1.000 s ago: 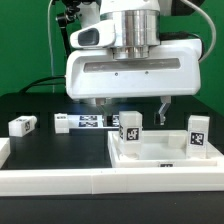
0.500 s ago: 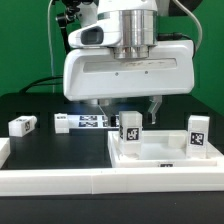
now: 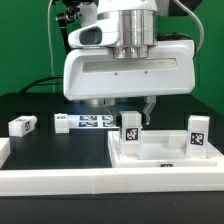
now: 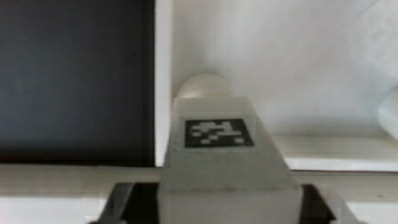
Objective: Assemble square table
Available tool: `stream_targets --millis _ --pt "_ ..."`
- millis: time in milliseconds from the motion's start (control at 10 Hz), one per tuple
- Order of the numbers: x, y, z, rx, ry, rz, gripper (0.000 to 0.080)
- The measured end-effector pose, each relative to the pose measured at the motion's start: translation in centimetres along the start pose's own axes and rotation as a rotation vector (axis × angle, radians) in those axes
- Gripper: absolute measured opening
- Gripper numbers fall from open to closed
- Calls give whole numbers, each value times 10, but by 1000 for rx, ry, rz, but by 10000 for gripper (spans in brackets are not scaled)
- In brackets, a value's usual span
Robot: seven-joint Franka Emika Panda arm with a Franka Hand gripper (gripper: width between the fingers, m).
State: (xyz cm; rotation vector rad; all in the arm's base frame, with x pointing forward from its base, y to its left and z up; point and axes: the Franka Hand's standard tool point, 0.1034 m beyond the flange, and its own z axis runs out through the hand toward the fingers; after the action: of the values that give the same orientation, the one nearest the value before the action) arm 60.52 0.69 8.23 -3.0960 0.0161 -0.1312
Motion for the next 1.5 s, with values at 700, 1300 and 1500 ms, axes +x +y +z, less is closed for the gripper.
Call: stream_targets --millis 700,1300,1500 --pt "-2 4 2 15 -8 817 291" --pt "-2 5 2 9 -9 1311 291" --pt "-2 5 3 20 -15 1450 291"
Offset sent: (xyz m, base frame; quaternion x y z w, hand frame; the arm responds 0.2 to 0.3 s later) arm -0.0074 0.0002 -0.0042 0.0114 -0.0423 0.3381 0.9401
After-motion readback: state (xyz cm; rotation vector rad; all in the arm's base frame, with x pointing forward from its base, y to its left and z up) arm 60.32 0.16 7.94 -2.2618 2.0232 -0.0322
